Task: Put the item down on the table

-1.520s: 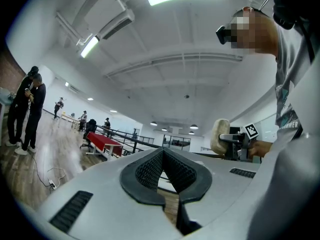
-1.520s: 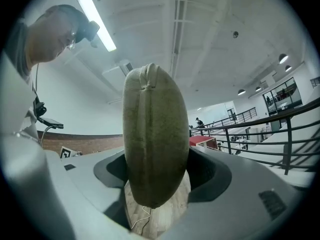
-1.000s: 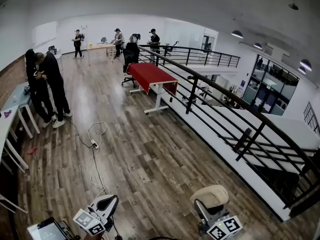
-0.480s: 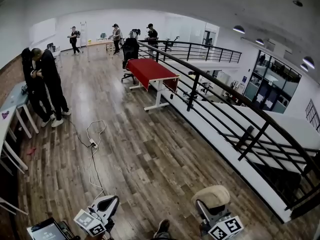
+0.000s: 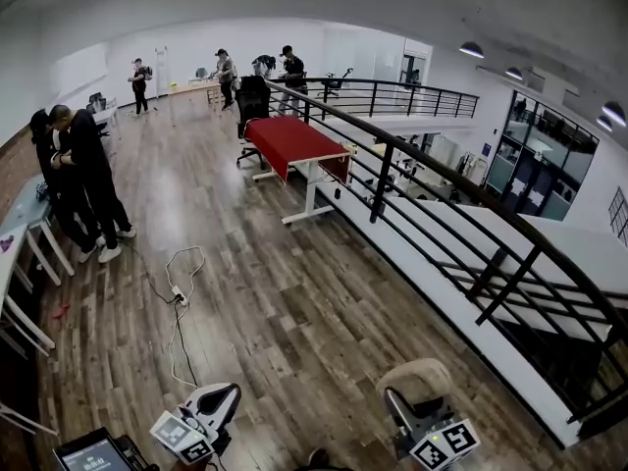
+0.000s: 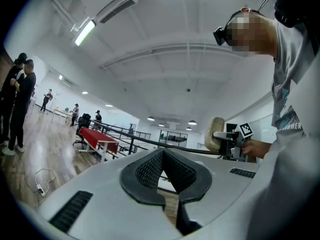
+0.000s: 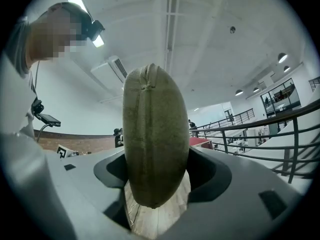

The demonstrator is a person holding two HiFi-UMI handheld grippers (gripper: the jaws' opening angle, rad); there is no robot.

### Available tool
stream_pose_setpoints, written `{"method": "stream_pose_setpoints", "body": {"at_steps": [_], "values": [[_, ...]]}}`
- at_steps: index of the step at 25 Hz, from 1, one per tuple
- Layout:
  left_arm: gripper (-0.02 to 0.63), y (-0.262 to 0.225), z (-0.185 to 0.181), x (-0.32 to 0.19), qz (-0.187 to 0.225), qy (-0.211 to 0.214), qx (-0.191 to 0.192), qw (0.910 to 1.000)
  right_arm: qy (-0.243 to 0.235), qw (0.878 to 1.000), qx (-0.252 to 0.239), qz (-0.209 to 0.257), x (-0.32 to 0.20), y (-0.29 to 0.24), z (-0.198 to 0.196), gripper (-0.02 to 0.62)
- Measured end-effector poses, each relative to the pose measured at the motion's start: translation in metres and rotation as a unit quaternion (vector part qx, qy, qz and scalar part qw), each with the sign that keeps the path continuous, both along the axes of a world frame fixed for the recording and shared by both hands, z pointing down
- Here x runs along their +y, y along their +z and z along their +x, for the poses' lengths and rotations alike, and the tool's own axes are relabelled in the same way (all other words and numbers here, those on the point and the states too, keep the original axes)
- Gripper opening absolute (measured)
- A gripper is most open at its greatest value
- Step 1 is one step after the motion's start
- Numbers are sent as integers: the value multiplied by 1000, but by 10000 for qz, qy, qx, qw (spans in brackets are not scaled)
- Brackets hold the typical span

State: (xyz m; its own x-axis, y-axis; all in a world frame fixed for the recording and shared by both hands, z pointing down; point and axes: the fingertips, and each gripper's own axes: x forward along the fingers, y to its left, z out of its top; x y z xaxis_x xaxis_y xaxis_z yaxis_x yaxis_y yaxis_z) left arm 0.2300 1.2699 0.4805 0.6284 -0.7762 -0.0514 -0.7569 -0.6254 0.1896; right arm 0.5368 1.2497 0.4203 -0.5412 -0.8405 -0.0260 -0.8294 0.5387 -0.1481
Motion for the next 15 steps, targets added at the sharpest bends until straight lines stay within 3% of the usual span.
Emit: {"method": "stream_pose_setpoints", "body": {"at_steps": [9, 15], "values": [[0, -2, 29, -102, 112, -252, 8, 9996, -297, 9995, 15, 116, -113, -4, 24, 282], [0, 6, 19, -151, 1, -429, -54, 9991, -480, 9988, -41, -71, -168, 11, 16, 282]]}}
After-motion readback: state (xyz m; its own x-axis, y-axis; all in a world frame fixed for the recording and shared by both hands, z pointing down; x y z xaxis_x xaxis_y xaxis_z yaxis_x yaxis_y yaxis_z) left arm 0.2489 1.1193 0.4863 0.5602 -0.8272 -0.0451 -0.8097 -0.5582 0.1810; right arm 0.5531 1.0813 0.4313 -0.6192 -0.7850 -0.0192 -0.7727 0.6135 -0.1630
